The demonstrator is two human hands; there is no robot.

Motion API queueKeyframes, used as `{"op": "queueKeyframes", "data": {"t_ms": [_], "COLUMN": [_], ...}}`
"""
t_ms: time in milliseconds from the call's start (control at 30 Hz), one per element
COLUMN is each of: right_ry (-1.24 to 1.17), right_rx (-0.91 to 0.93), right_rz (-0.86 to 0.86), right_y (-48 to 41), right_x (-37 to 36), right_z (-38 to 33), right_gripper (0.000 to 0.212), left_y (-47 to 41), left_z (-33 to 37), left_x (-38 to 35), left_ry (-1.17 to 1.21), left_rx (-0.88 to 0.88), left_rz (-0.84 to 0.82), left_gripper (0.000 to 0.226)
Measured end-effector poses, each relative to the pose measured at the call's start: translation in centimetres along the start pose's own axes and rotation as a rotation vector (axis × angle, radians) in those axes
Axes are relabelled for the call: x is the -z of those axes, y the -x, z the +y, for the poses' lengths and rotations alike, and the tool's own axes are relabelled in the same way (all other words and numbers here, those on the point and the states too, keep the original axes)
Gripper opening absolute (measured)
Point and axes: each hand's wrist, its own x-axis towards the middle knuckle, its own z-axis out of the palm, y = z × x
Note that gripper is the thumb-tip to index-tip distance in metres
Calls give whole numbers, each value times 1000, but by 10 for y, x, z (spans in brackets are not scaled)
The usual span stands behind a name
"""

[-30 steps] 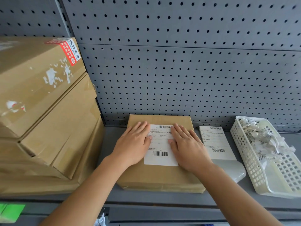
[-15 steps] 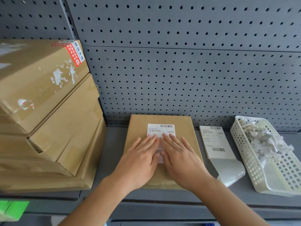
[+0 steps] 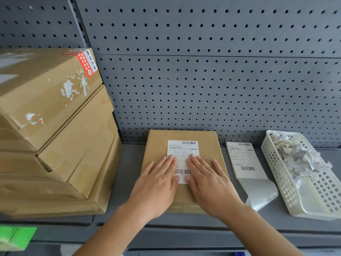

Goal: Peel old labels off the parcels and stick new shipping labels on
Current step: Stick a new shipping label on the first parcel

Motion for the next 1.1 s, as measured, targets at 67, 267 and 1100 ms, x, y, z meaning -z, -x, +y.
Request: {"op": "queueKeyframes", "data": {"t_ms": [67,267,1100], "right_ry": [-19,-12,31], "right_rx": [-16,-65,61], "right_rz": [-17,-55,43], "right_y": [2,7,48], "right_x": [4,10,-4], "right_z": [3,5,-13], "right_gripper": [74,82,64], "left_y": [1,5,44], "left_z": [0,-4,9], "left_x": [0,3,1], "left_ry": [0,-4,-19], "left_rx": [23,72,-26], "left_rz": [0,-15,-71], "left_gripper": [89,82,97]}}
